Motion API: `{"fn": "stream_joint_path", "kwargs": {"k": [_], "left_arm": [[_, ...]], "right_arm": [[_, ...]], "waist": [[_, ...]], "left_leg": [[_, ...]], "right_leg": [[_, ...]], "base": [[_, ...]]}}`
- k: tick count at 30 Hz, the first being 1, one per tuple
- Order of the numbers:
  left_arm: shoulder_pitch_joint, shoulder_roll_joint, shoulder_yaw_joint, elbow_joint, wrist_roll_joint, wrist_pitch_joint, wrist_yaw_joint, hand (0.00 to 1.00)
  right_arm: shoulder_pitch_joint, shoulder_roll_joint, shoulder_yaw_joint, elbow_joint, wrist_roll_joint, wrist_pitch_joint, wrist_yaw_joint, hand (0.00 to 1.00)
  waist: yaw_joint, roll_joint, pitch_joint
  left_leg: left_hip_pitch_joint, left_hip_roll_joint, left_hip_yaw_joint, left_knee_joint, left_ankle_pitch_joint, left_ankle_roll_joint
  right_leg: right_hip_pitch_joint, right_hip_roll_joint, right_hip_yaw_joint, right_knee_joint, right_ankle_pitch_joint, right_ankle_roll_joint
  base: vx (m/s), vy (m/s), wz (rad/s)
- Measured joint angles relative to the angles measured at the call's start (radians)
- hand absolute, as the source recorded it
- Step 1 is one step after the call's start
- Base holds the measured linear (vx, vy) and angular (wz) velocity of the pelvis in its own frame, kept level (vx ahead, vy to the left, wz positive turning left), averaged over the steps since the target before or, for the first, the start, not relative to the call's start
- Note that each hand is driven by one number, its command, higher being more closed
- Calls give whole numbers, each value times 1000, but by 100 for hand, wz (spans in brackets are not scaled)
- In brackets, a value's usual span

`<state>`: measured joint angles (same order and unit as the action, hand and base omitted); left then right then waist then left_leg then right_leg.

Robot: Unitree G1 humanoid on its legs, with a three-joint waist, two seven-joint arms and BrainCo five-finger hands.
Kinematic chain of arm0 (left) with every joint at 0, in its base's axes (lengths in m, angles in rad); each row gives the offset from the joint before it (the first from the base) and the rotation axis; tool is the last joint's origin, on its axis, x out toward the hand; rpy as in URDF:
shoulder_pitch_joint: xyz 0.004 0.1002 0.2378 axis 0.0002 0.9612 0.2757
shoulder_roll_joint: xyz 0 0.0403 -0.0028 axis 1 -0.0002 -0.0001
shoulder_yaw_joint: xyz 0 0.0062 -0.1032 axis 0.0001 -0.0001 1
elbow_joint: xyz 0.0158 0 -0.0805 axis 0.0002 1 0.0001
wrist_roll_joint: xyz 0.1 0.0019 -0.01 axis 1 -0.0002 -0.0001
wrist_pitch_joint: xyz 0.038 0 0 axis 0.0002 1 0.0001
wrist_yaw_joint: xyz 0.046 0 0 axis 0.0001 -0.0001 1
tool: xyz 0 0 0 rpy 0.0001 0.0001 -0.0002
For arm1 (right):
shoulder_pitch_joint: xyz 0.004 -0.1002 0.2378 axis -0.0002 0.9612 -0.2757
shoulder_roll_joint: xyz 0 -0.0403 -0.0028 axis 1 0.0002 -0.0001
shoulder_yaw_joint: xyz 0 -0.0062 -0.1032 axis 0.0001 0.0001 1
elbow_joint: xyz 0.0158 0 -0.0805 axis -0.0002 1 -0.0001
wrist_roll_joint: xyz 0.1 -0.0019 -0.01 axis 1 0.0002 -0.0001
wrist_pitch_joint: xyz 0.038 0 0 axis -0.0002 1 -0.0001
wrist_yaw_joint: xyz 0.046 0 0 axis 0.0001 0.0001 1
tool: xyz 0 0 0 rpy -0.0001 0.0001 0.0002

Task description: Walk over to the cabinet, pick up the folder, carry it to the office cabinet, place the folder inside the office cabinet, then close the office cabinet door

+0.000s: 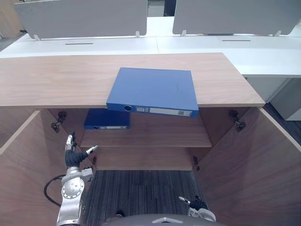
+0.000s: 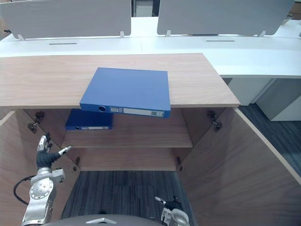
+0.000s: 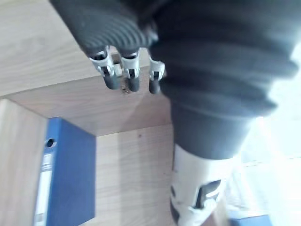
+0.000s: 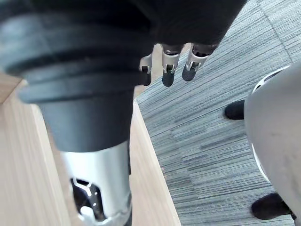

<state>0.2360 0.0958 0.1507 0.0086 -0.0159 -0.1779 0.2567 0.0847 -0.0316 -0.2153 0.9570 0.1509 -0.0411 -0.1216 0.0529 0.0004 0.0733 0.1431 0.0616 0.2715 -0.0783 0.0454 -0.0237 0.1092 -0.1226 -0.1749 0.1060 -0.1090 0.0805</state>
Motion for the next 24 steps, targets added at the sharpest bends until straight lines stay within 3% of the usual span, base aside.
{"fn": "stream_joint_path", "kwargs": {"k": [6, 10, 17, 24], "left_arm": [[16, -10, -24, -177, 7, -20, 4, 0], [5, 54, -80, -285, 133, -35, 35, 0], [-118, 214, -200, -293, 369, -39, 41, 0], [-246, 292, -307, -175, 561, -13, 71, 0]], "right_arm": [[12, -2, 7, 0, 0, -4, 0, 0], [34, -14, 28, 9, 1, -4, 3, 0], [17, -29, 58, 42, -1, -7, 4, 0], [6, -41, 87, 55, 0, -7, 3, 0]], "waist": [[-1, -2, -7], [-5, 2, -18], [-24, 10, -43], [-36, 8, -43]], "left_leg": [[13, 2, 1, 0, 0, -1], [15, 4, 3, 0, 0, -1], [16, 3, -1, -6, 1, -2], [12, -3, -21, -7, 0, -1]], "right_leg": [[13, 0, 5, 4, 1, 3], [10, 1, 14, 9, -1, 4], [6, 8, 31, 8, -5, -6], [9, 9, 33, -10, -2, -11]], "base": [[0, 0, 0], [-8, 1, -1], [-11, -1, -1], [0, 0, 0]]}}
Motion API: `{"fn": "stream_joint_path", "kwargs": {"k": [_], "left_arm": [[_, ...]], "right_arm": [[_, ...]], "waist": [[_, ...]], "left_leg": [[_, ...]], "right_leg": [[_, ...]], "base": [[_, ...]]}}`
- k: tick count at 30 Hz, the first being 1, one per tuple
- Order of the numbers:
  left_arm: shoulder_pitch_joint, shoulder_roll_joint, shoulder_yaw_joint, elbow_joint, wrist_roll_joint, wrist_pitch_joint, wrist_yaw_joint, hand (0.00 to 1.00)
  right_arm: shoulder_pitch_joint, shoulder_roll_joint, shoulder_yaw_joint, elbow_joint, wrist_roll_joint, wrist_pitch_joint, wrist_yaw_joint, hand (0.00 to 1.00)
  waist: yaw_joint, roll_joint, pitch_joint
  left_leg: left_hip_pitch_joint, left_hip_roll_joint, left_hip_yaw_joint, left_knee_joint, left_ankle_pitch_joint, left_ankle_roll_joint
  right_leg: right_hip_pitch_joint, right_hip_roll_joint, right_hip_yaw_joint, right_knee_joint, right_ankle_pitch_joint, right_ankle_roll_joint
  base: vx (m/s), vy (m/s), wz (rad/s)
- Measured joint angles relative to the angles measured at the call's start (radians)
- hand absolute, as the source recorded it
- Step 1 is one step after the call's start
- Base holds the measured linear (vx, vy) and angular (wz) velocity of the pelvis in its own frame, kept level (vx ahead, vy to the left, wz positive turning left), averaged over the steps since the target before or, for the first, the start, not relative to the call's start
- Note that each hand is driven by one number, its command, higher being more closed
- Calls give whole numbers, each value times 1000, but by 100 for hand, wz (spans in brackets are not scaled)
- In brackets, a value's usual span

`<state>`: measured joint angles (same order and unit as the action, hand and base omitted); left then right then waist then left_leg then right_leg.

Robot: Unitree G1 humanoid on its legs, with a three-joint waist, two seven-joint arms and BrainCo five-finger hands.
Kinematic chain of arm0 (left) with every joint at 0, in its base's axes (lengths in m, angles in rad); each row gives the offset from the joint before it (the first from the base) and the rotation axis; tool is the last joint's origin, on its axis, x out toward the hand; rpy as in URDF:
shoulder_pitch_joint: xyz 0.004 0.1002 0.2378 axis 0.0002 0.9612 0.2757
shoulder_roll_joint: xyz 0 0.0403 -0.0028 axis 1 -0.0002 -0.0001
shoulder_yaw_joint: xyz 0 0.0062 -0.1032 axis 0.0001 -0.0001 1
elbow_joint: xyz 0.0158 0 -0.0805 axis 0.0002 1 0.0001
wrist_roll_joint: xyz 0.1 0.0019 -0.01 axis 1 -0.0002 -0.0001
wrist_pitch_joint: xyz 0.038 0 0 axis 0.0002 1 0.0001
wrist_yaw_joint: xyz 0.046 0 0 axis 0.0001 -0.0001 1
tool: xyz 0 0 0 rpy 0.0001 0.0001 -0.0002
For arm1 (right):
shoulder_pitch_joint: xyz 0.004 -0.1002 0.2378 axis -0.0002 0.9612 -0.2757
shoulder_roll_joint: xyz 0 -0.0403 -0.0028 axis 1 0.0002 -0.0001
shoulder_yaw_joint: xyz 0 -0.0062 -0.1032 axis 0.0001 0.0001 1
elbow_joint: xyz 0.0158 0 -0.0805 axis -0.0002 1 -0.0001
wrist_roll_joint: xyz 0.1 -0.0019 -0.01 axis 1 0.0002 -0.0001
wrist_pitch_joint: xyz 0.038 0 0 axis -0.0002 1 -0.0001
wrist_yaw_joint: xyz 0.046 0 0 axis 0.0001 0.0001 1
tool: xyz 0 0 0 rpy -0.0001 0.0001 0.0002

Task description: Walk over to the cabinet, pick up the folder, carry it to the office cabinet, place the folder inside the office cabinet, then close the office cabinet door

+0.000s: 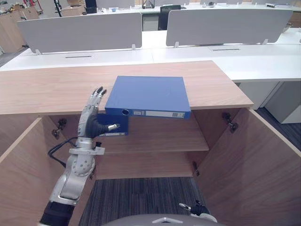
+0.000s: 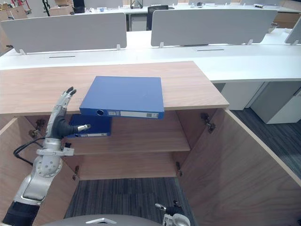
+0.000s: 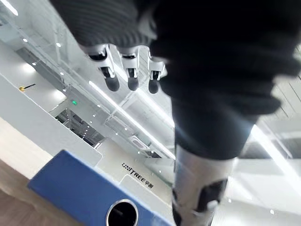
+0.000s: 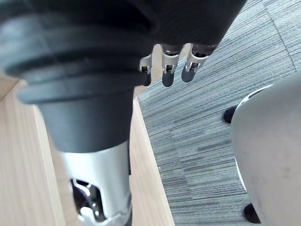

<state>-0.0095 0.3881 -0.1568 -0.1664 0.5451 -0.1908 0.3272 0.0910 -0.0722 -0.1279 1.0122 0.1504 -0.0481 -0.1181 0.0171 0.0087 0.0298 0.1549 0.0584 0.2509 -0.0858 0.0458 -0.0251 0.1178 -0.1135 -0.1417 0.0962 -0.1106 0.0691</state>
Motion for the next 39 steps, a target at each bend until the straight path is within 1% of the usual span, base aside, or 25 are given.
{"fn": "stream_joint_path", "kwargs": {"k": [2, 5, 7, 10, 12, 13, 17, 19, 20, 25, 29, 30, 33, 36, 37, 39], "left_arm": [[-51, 16, -45, 47, 81, 27, 1, 0], [-96, 19, -78, 92, 156, 51, 6, 0], [-143, 22, -105, 143, 212, 66, 9, 0], [-183, 22, -130, 179, 253, 84, 11, 0], [-205, 22, -141, 209, 279, 96, 13, 0], [-212, 22, -145, 224, 293, 100, 17, 100], [-245, 22, -169, 276, 345, 130, 22, 100], [-263, 21, -169, 276, 363, 136, 41, 100], [-282, 21, -169, 279, 364, 138, 40, 100], [-293, 6, -165, 294, 374, 138, 76, 100], [-292, 1, -156, 279, 371, 136, 82, 100], [-285, 0, -153, 254, 368, 136, 82, 100], [-234, -7, -152, 159, 347, 125, 78, 100], [-172, -25, -158, 68, 281, 86, 73, 100], [-135, -44, -159, 13, 235, 62, 70, 100], [-90, -77, -161, -69, 172, 44, 62, 100]], "right_arm": [[-18, 0, 2, 25, 0, 0, 0, 0], [-23, -1, 4, 28, 0, 1, 0, 0], [-30, -2, 4, 28, 0, 1, 0, 0], [-34, -3, 4, 28, 1, 3, 0, 0], [-35, -9, 4, 28, 1, 4, 0, 0], [-35, -10, 4, 28, 1, 4, 0, 0], [-38, -17, -2, 34, 2, 5, 0, 0], [-37, -18, -4, 35, 4, 5, 0, 0], [-38, -18, -10, 36, 7, 7, 0, 0], [-38, -18, -18, 36, 11, 8, -1, 0], [-37, -18, -24, 36, 11, 8, -2, 0], [-37, -18, -24, 36, 11, 8, -2, 0], [-37, -18, -24, 38, 11, 8, -3, 0], [-38, -18, -21, 42, 11, 8, -5, 0], [-42, -19, -17, 48, 11, 8, -9, 0], [-45, -19, -10, 66, 11, 8, -24, 0]], "waist": [[-10, -2, 1], [-16, -3, 2], [-28, -6, 5], [-43, -9, 7], [-47, -9, 8], [-50, -9, 8], [-61, -10, 9], [-65, -12, 10], [-65, -13, 12], [-76, -13, 12], [-77, -13, 13], [-77, -14, 13], [-77, -15, 14], [-76, -14, 15], [-76, -14, 15], [-74, -14, 15]], "left_leg": [[-1, -1, -3, 0, 0, 0], [-1, 1, -13, 0, -2, 1], [-4, 2, -33, 0, -5, -2], [-7, 2, -31, 0, -8, -1], [-7, 2, -29, 0, -11, -1], [-7, 2, -29, 0, -11, 0], [-15, 2, -29, 0, -12, 0], [-15, 2, -29, 0, -12, -1], [-16, 2, -29, -1, -12, -1], [-16, 2, -26, -1, -15, -1], [-16, 2, -23, -1, -17, -4], [-16, 2, -23, -1, -17, -4], [-15, 2, -23, -1, -21, -5], [-10, 1, -23, 0, -25, -5], [-11, 1, -23, 0, -26, -5], [-12, 2, -23, 6, -26, -5]], "right_leg": [[0, 2, 8, -10, 5, 0], [-5, 6, 26, -25, 14, -3], [-4, 8, 31, -40, 25, -1], [-4, 9, 36, -55, 36, 3], [-4, 10, 42, -62, 40, 1], [-2, 10, 42, -66, 42, 1], [-1, 11, 42, -83, 57, 5], [0, 11, 42, -87, 60, 7], [1, 11, 42, -89, 61, 7], [3, 11, 44, -97, 62, 5], [6, 11, 47, -107, 67, 4], [6, 11, 47, -108, 67, 4], [11, 11, 46, -114, 70, 7], [20, 11, 44, -121, 70, 7], [20, 11, 43, -121, 70, 7], [19, 11, 50, -119, 72, 10]], "base": [[21, 4, -7], [23, 1, -19], [22, -8, -11], [13, 2, -7], [12, 5, -8], [13, 1, -6], [0, 0, 0], [0, 0, 0], [0, 0, 0], [0, 0, 0], [-8, -4, -3], [0, 0, 0], [0, 0, 0], [0, 0, 0], [0, 0, 0], [34, -17, -3]]}}
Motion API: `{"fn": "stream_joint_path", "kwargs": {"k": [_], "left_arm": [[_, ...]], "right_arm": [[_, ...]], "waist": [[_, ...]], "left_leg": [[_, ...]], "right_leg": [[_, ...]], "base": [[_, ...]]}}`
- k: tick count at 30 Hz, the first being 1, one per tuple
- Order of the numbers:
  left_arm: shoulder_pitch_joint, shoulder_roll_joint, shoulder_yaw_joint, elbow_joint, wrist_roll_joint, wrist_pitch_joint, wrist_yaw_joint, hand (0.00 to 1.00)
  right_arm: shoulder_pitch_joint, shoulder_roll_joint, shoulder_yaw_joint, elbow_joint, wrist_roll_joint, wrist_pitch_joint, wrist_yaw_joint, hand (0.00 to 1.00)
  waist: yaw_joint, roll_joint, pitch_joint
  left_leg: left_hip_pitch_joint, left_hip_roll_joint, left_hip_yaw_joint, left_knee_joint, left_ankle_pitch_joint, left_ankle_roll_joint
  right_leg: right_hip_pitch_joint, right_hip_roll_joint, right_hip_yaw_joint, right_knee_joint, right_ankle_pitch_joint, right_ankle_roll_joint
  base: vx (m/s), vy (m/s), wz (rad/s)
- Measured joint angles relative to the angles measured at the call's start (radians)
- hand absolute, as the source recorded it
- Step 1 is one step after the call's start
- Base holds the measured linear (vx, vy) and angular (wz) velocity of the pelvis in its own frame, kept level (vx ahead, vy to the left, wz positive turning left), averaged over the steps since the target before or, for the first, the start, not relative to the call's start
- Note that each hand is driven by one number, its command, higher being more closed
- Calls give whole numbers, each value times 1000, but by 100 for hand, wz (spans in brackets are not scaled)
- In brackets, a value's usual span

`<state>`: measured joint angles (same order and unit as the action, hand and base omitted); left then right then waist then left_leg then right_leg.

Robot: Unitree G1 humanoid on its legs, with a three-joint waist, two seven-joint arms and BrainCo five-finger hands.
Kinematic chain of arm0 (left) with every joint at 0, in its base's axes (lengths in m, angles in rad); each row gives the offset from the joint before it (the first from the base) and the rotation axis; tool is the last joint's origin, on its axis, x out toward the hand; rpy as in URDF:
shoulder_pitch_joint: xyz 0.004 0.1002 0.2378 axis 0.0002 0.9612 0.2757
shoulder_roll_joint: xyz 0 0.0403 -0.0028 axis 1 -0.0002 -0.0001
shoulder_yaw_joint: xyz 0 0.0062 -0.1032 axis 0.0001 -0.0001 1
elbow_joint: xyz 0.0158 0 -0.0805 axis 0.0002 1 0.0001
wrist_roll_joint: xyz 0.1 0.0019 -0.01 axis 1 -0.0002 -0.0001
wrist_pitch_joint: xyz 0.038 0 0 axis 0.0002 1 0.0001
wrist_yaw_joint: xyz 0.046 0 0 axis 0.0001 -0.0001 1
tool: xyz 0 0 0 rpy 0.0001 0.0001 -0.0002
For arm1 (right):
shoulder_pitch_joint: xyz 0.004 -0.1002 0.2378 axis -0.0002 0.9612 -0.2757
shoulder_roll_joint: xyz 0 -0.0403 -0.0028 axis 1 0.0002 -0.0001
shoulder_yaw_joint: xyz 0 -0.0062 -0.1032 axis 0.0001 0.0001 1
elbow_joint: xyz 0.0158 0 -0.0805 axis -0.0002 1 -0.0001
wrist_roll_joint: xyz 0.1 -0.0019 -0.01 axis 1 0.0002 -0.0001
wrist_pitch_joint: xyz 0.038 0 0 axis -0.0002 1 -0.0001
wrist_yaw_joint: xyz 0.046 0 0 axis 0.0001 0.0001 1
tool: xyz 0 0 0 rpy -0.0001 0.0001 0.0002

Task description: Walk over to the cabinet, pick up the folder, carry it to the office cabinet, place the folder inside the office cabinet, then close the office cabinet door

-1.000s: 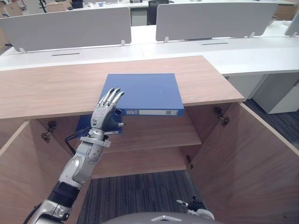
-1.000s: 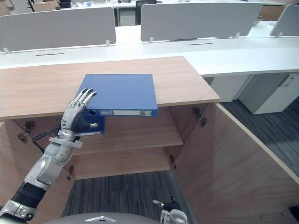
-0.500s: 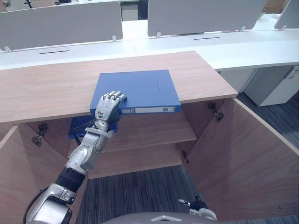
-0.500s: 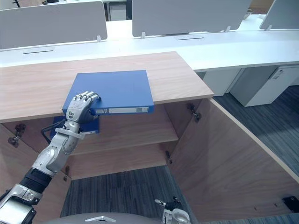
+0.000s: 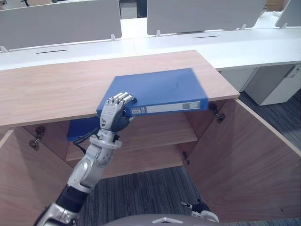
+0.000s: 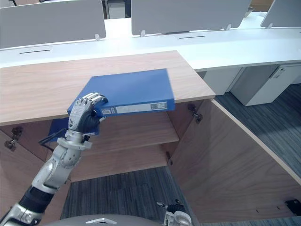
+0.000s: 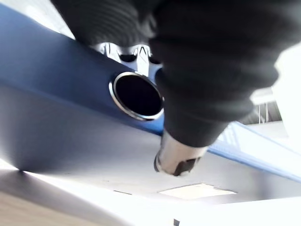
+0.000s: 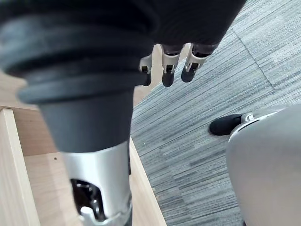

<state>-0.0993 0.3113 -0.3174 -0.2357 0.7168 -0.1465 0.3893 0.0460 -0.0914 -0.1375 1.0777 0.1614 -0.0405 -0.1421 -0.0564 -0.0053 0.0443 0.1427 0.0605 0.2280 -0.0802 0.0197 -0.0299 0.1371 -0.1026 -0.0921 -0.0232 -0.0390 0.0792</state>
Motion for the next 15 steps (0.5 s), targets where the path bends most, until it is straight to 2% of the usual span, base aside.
{"fn": "stream_joint_path", "kwargs": {"k": [5, 9, 13, 15], "left_arm": [[41, -83, -34, -130, -216, -55, -14, 100], [76, -107, -40, -191, -359, -76, -25, 100], [106, -139, -33, -254, -558, -98, -20, 100], [118, -160, -28, -292, -624, -114, -18, 100]], "right_arm": [[-3, 0, 53, -2, -2, -3, -13, 0], [-8, 1, 99, -27, -1, -7, -14, 0], [34, 4, 150, -152, 6, -21, -15, 0], [47, 6, 168, -246, 10, -24, -17, 0]], "waist": [[20, 3, -2], [24, 10, -5], [32, 11, -6], [32, 11, -6]], "left_leg": [[3, 1, 9, 0, 0, 0], [6, 2, 19, 0, -1, 1], [-1, 1, 16, -6, 1, 2], [6, -1, 14, -5, 5, 5]], "right_leg": [[-8, 1, 33, 15, 0, 1], [-23, 2, 52, 35, -3, 2], [-34, 0, 56, 59, -21, 3], [-37, 0, 55, 67, -18, 12]], "base": [[-18, -3, -4], [-57, -7, -12], [-77, -14, 1], [0, 0, 0]]}}
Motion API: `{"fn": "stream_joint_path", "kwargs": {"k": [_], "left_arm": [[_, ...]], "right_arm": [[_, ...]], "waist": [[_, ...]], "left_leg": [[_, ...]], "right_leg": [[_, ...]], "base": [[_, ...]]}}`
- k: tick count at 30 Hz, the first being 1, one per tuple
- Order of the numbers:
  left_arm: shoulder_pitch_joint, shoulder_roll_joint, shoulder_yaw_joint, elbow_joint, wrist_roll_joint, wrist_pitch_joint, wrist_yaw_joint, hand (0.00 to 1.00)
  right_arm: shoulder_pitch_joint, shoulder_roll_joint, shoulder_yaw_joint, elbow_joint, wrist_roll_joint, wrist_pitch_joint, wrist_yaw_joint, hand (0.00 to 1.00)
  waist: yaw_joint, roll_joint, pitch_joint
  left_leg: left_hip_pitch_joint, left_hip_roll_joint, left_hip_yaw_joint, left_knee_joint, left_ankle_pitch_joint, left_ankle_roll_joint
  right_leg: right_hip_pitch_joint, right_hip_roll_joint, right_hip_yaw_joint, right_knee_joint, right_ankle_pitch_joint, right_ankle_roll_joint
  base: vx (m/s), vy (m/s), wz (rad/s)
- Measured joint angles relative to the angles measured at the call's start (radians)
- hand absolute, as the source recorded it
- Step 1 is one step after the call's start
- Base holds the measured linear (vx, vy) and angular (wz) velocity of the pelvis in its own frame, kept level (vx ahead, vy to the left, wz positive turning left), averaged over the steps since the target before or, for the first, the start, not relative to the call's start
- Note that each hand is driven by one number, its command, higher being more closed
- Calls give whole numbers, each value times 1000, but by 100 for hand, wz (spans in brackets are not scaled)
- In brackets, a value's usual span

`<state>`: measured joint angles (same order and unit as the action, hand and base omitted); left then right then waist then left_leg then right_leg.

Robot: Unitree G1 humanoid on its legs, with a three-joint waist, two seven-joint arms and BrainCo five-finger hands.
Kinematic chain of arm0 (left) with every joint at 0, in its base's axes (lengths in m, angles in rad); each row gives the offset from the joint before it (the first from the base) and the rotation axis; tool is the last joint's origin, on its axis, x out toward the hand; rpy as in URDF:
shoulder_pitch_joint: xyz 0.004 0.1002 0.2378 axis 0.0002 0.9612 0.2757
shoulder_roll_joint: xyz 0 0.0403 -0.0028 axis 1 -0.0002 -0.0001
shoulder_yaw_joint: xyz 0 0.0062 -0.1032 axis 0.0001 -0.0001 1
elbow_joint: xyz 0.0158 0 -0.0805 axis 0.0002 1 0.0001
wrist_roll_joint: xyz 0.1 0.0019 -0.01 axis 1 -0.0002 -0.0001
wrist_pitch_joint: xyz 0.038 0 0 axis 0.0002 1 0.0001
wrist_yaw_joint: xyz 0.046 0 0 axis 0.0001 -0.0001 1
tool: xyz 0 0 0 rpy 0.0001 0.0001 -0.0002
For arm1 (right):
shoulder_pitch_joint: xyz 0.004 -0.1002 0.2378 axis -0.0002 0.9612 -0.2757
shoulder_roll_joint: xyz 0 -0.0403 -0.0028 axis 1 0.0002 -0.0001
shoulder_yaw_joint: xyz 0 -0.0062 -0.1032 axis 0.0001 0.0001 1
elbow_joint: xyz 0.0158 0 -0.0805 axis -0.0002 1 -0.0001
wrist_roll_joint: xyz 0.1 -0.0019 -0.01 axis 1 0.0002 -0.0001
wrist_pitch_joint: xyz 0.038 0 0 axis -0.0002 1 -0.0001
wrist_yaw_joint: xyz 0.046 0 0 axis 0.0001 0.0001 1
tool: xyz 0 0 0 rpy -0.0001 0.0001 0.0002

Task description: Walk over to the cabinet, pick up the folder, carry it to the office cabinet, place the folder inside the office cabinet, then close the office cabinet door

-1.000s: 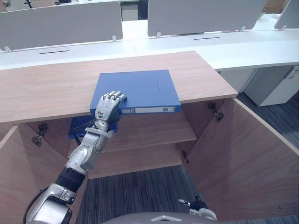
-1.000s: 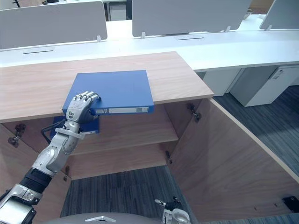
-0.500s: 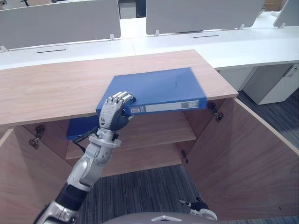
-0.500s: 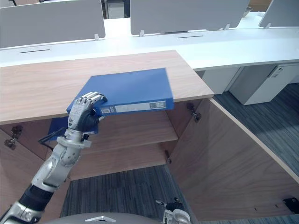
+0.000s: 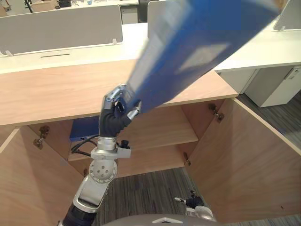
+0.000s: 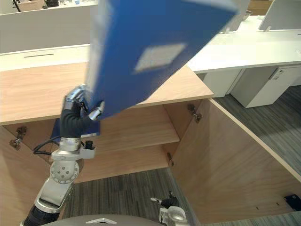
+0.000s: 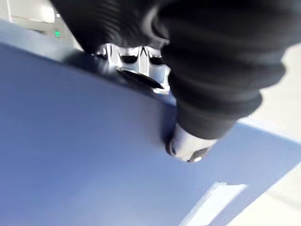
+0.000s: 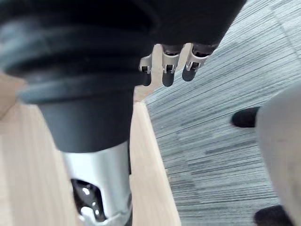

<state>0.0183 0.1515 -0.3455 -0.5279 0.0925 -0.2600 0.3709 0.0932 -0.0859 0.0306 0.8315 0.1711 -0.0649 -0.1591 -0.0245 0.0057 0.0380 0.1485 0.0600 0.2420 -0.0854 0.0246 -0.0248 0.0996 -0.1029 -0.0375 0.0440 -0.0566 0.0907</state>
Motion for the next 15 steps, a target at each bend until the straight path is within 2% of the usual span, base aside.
{"fn": "stream_joint_path", "kwargs": {"k": [2, 7, 11, 15], "left_arm": [[16, -24, 9, -28, -61, -22, -1, 100], [71, -63, 82, -51, -181, -54, -17, 100], [155, -79, 111, -49, -222, -53, -50, 100], [205, -83, 117, -48, -227, -50, -57, 100]], "right_arm": [[14, 8, 5, -107, 2, -11, -3, 0], [60, 61, 27, -455, 26, -73, -3, 0], [108, 97, 51, -730, 26, -117, -2, 0], [118, 122, 77, -911, 26, -155, 4, 0]], "waist": [[1, 0, 0], [1, -7, 4], [0, -23, 11], [0, -40, 19]], "left_leg": [[4, 0, 0, 5, 1, 1], [7, 0, 1, 5, 3, 2], [-2, 0, 7, 5, 3, 2], [-1, -1, 14, 6, 1, 2]], "right_leg": [[1, 0, 0, 5, 2, 1], [-2, 0, 1, 8, 2, 1], [-15, 0, 7, 7, 4, 2], [-15, 0, 14, -1, 10, 2]], "base": [[0, 0, 0], [-36, -12, 0], [-16, -4, -4], [8, 0, -6]]}}
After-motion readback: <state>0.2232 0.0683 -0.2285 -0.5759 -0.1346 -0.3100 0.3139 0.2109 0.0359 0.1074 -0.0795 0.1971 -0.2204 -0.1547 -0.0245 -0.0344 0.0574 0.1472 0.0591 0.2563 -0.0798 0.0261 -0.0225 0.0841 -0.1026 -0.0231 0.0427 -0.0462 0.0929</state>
